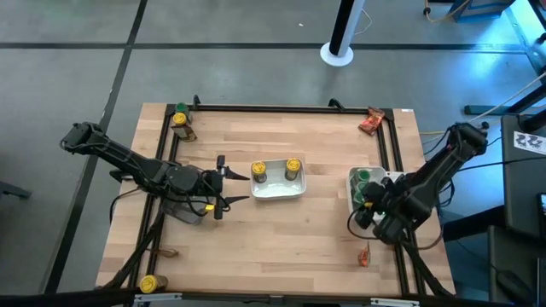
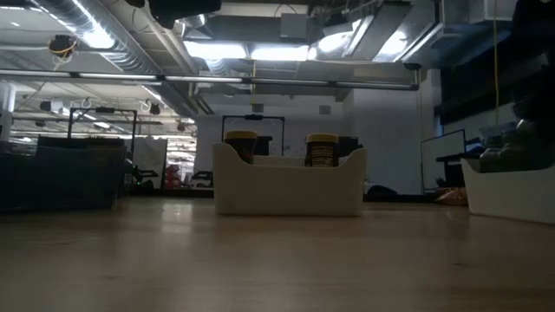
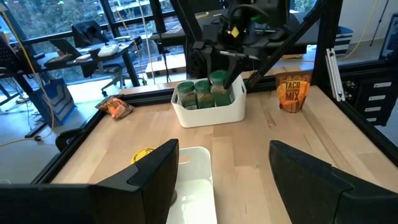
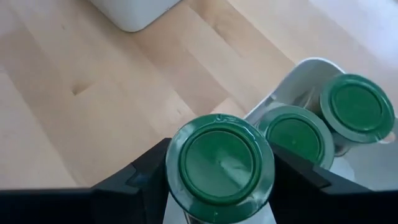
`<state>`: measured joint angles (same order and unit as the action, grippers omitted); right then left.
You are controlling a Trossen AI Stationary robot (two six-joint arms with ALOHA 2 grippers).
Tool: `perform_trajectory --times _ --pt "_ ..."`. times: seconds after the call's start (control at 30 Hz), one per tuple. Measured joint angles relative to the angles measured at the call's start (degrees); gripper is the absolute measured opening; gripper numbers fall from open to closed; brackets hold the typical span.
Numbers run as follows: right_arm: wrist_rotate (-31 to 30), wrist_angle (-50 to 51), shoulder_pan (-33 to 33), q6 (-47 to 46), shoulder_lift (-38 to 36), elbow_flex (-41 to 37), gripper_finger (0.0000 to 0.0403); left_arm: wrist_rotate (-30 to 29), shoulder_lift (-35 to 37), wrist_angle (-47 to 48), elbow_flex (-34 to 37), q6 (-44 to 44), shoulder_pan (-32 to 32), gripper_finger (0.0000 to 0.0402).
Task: Sort spices by type
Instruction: Put the bottom green seasoning bottle into the right white bin
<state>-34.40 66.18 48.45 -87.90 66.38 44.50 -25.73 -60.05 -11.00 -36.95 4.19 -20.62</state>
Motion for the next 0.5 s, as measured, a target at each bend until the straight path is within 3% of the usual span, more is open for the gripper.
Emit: perform_trajectory --times 0.27,0.5 --pt "-4.27 -3.37 -0.04 0.05 4.67 -0.03 0.0210 -0.01 0.00 0.02 0.00 -0.35 0.00 0.0233" --pt "-0.36 -4.27 -0.09 -0.66 7.18 -0.51 0.0211 -0.01 0.00 0.02 0.00 -0.35 0.07 0.0233"
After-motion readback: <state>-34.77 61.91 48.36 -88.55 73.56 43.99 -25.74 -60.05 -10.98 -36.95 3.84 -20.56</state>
